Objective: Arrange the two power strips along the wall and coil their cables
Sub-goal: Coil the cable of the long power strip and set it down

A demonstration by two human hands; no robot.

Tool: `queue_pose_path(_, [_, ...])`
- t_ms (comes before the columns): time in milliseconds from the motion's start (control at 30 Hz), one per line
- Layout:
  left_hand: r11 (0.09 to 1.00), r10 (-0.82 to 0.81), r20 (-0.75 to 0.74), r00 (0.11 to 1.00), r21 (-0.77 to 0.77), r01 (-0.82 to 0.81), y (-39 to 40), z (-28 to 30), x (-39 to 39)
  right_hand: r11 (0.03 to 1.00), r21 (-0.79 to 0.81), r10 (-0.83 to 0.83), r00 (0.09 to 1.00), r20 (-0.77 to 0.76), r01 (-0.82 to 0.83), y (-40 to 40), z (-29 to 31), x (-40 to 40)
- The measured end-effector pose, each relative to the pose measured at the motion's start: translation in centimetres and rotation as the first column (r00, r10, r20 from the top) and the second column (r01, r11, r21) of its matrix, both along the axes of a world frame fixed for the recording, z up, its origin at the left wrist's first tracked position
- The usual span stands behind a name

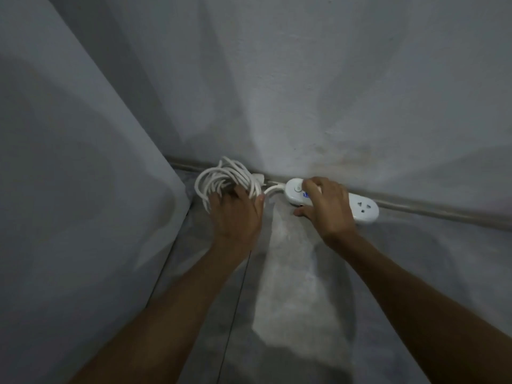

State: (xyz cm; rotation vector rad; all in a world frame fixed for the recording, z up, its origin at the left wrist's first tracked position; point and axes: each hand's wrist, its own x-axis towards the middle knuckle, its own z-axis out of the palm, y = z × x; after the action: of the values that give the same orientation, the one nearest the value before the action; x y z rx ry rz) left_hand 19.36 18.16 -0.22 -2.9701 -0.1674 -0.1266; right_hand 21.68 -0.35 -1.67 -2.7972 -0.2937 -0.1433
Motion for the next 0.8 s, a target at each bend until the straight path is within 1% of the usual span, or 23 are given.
queue_pose_path(33, [1.0, 0.026, 0.04, 0.999, -0.008, -0.026, -0.5, -0.3, -0.4, 1.0, -0.003, -0.013, 1.0, 0.005, 0.013, 0.3, -0.3, 0.0])
queue_pose_path(100, [0.998, 0.054, 0.032, 0.998, 0.017, -0.054, -0.9, -0.6, -0.6, 0.999, -0.03, -0.027, 0.998, 0.05, 0.028, 0.7, -0.8, 0.0])
queue_pose_path(167, [0.996, 0.067, 0.059, 0.996, 0.055, -0.07, -0.7, -0.7, -0.2, 0.994, -0.103, -0.032, 0.996, 0.088, 0.041, 1.0, -1.1, -0.1])
queue_pose_path(267, [0.995, 0.047, 0.132, 0.99, 0.081, -0.058, -0.2, -1.1, 0.5, 0.977, -0.205, -0.044, 0.996, 0.073, 0.058, 1.3, -1.4, -0.4])
queue_pose_path(367, [0.994, 0.025, 0.174, 0.984, 0.1, -0.043, -0.2, -1.4, 0.5, 0.968, -0.241, -0.055, 0.997, 0.063, 0.068, 1.7, -1.2, -0.8])
queue_pose_path(433, [0.995, 0.0, 0.21, 0.978, 0.102, -0.021, -0.1, -1.4, 0.4, 0.956, -0.273, -0.087, 0.992, 0.095, 0.11, 1.7, -1.0, -1.0])
queue_pose_path(500, [0.994, -0.039, 0.223, 0.974, 0.112, 0.014, 0.1, -1.7, 0.2, 0.942, -0.287, -0.138, 0.981, 0.139, 0.174, 1.7, -1.0, -1.3])
queue_pose_path(567, [0.992, -0.087, 0.253, 0.963, 0.115, 0.059, 0.6, -2.0, -0.2, 0.941, -0.274, -0.149, 0.972, 0.182, 0.196, 1.7, -1.3, -1.8])
queue_pose_path(700, [0.981, -0.125, 0.313, 0.942, 0.179, 0.071, 1.5, -2.6, -0.3, 0.964, -0.214, -0.087, 0.947, 0.31, 0.159, 1.2, -2.3, -2.7])
queue_pose_path(733, [0.979, -0.13, 0.315, 0.94, 0.194, 0.07, 1.5, -2.5, -0.2, 0.966, -0.217, -0.059, 0.942, 0.331, 0.137, 1.1, -2.3, -2.6])
queue_pose_path(800, [0.976, -0.127, 0.273, 0.954, 0.206, 0.071, 1.5, -2.3, -0.1, 0.964, -0.247, -0.01, 0.935, 0.353, 0.104, 0.9, -2.2, -2.3])
